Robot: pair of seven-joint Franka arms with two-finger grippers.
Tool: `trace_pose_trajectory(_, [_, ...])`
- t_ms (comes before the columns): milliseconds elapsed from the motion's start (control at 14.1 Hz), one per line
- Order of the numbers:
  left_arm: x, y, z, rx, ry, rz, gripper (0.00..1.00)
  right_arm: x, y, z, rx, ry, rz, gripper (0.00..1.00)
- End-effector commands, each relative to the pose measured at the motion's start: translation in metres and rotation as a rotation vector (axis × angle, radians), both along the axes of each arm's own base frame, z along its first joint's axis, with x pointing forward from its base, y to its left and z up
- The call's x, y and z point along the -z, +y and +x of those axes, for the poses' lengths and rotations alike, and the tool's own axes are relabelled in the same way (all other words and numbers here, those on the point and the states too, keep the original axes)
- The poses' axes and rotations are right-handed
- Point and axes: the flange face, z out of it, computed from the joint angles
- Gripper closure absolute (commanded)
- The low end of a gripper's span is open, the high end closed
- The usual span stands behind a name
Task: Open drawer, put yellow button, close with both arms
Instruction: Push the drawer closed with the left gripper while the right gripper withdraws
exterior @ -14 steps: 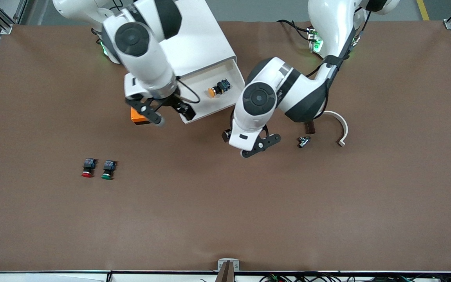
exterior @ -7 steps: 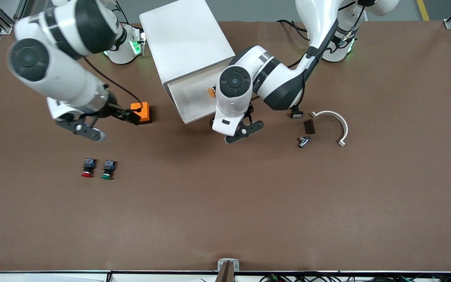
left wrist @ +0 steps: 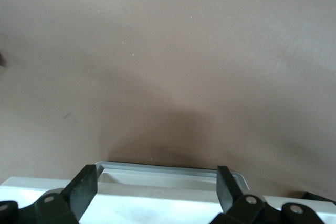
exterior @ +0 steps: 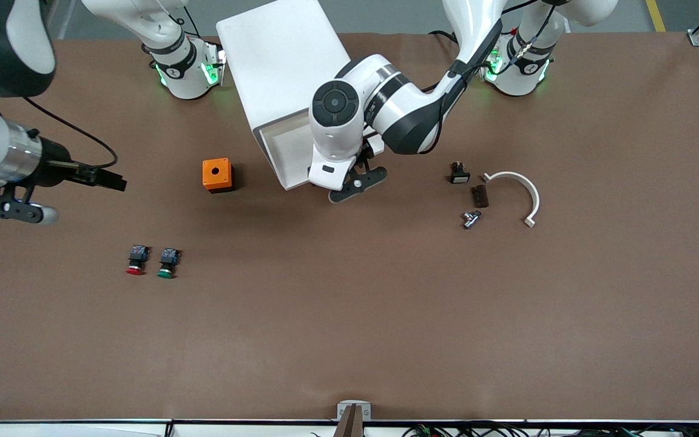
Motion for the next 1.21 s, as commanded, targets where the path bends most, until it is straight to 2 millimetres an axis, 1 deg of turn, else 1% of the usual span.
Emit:
trace_pose_trajectory(0, [0.000, -0.010, -0.017, -0.018, -0.004, 0.007, 0.00, -0.005, -0.045, -0.005, -0.065, -0.006, 0.026, 0.00])
trace_pose_trajectory(71, [0.006, -0.015, -0.023, -0.018, 0.012, 0.006, 0.00, -0.008, -0.062, -0.006, -0.069, -0.010, 0.032, 0.00])
trace_pose_trajectory(142, [0.007, -0.018, -0.027, -0.020, 0.023, 0.000, 0.00, -0.013, -0.075, -0.007, -0.077, -0.012, 0.030, 0.00])
trace_pose_trajectory(213, [0.009, -0.023, -0.034, -0.016, 0.032, 0.000, 0.00, -0.016, -0.085, -0.008, -0.079, -0.009, 0.018, 0.00])
trace_pose_trajectory(356, [0.015, -0.030, -0.048, -0.002, 0.044, 0.010, 0.00, -0.019, -0.091, -0.007, -0.079, -0.012, -0.012, 0.00])
trace_pose_trajectory(569, [0.021, -0.037, -0.062, -0.009, 0.091, -0.003, 0.00, -0.026, -0.097, -0.007, -0.074, -0.023, -0.036, 0.00])
trace_pose_trajectory(711, [0.020, -0.042, -0.070, -0.014, 0.127, -0.027, 0.00, -0.029, -0.097, -0.007, -0.074, -0.029, -0.039, 0.00])
trace_pose_trajectory(854, [0.019, -0.045, -0.074, -0.028, 0.166, -0.052, 0.00, -0.033, -0.095, -0.005, -0.078, -0.038, -0.040, 0.00])
trace_pose_trajectory(996, [0.025, -0.046, -0.079, -0.051, 0.224, -0.074, 0.00, -0.050, -0.090, -0.002, -0.086, -0.074, -0.049, 0.00])
trace_pose_trajectory(1067, [0.027, -0.047, -0.081, -0.060, 0.248, -0.084, 0.00, -0.061, -0.091, -0.001, -0.081, -0.098, -0.051, 0.00])
trace_pose_trajectory(1138, [0.029, -0.047, -0.083, -0.066, 0.270, -0.091, 0.00, -0.065, -0.089, -0.001, -0.083, -0.104, -0.052, 0.00])
